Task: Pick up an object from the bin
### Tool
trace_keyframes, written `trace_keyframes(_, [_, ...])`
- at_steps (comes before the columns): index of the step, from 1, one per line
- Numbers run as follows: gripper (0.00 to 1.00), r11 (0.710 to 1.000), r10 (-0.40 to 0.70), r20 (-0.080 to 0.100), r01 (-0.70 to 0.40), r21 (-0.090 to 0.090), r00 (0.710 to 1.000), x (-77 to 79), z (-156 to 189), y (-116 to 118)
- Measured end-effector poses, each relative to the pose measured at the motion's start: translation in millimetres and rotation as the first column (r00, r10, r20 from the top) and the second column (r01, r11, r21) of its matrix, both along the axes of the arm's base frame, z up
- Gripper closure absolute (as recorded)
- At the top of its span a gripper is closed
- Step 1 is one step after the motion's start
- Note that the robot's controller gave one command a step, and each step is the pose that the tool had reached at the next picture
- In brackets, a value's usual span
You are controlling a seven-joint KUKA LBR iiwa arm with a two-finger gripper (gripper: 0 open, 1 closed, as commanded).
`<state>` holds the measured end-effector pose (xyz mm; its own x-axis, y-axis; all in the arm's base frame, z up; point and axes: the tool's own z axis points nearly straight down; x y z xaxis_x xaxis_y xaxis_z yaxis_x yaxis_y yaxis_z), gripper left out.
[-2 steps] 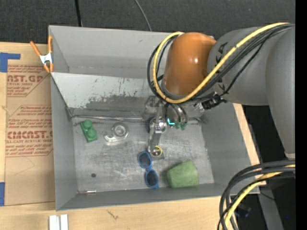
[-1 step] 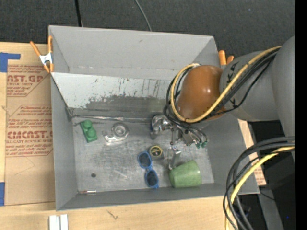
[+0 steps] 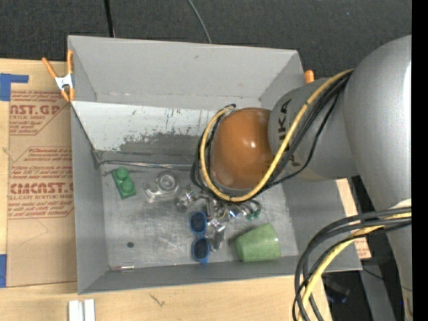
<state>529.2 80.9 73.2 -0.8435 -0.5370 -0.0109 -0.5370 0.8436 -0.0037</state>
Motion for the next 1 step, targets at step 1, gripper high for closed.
trace_keyframes(1, [1.0, 1.0, -0.001, -0.001, 0.001, 0.002, 1.0, -0.1, -0.2, 0.3])
